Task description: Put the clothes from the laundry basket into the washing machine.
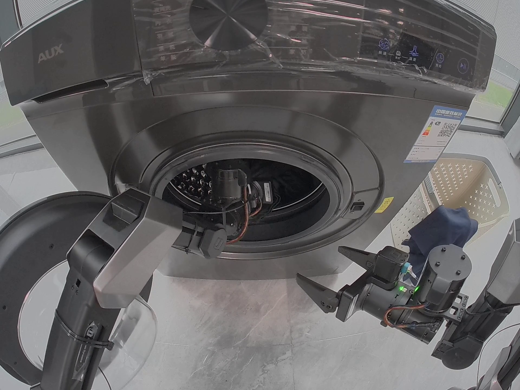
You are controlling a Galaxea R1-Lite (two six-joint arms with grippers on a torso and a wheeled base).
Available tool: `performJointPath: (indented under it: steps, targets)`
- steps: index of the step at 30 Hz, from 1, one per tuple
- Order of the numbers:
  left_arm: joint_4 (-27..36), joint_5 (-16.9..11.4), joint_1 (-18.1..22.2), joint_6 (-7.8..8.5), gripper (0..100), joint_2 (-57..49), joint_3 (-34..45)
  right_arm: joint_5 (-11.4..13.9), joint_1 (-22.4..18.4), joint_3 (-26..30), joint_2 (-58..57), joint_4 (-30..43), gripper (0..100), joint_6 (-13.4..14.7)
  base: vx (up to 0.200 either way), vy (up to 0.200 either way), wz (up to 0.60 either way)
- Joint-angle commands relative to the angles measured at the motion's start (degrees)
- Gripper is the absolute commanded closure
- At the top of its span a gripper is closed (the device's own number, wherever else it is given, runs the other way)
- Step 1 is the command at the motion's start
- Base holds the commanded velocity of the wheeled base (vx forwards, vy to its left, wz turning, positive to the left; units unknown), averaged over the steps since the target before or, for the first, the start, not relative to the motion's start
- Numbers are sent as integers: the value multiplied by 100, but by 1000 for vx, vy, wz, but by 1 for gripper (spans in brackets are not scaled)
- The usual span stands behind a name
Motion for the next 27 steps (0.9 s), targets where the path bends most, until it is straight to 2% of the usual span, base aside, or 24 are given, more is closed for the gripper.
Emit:
performJointPath:
  steps: [1, 5, 11, 12, 15, 17, 19, 22, 24, 27]
  targets:
    - [-40, 272, 97, -87, 100, 553, -1205, -6, 4, -50, -6, -2, 0, -1, 0, 0, 0]
    - [-102, 333, 123, -166, 100, 606, -1326, 3, 4, -50, -6, -2, 0, -1, 0, 0, 0]
    - [-313, 342, 105, -175, 100, 624, -1326, 3, 13, -50, -6, -2, 0, -1, 0, 0, 0]
    - [-322, 342, 97, -175, 0, 624, -1326, 3, 13, -50, -6, -2, 0, -1, 0, 0, 0]
    - [-322, 342, 79, -175, 0, 615, -1326, 3, 13, -50, -6, -2, 0, -1, 0, 0, 0]
    - [-313, 351, 44, -175, 0, 492, -1038, 3, 4, -50, -15, -2, 0, -1, 0, 0, 0]
    - [-216, 351, -53, -157, 0, -62, -177, 3, 4, -41, -15, -2, 0, -1, 0, 0, 0]
    - [-67, 342, -193, -122, 0, -528, 702, 3, 4, -50, -24, -2, 0, -1, 0, 0, 0]
    - [-119, 342, -264, -60, 0, -782, 1150, 3, 4, -50, -24, -2, 0, -1, 0, 0, 0]
    - [-207, 342, -299, 203, 0, -1187, 1924, 3, 4, -50, -33, -2, 0, -1, 0, 0, 0]
